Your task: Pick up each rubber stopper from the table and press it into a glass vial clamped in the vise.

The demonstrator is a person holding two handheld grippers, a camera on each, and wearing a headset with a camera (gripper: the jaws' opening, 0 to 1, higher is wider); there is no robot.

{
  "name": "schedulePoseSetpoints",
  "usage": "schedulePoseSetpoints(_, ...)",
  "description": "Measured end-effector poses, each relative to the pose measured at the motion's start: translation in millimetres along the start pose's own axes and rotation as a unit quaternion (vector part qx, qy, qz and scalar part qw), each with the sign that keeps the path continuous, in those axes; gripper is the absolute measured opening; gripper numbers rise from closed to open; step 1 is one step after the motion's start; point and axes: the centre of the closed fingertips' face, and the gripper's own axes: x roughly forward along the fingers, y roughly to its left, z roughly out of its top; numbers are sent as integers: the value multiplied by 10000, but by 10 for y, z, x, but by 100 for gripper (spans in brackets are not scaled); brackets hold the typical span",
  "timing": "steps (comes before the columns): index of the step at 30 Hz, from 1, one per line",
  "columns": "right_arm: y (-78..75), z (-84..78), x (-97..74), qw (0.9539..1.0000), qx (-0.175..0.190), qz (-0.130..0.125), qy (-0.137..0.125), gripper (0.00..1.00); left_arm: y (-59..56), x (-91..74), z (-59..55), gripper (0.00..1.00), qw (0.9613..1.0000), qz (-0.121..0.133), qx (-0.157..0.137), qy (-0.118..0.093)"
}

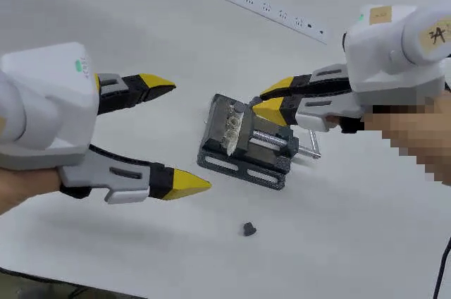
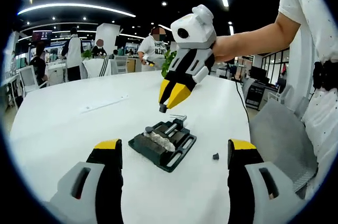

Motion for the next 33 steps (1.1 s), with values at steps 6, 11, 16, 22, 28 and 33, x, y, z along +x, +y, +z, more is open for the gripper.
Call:
schedulePoseSetpoints(6, -70, -69, 138, 9997, 26, -44, 224, 6, 21, 18, -29, 92, 10000, -71, -5, -51)
schedulePoseSetpoints(11, -104, -141, 245, 9992, 82, -61, 382, 6, 7, 39, -74, 98, 9998, -166, -30, -70)
schedulePoseSetpoints(16, -118, -207, 351, 9985, 44, -55, 550, 6, -12, 43, -120, 99, 9997, -221, -39, -60)
schedulePoseSetpoints(22, -113, -280, 429, 9974, -7, -40, 718, 6, -15, 38, -142, 98, 9996, -241, -108, -97)
schedulePoseSetpoints(28, -113, -338, 465, 9965, -13, -85, 828, 6, -12, 35, -151, 97, 9995, -264, -133, -120)
schedulePoseSetpoints(33, -95, -365, 509, 9959, -43, -46, 901, 6, -21, 38, -159, 97, 9994, -280, -158, -139)
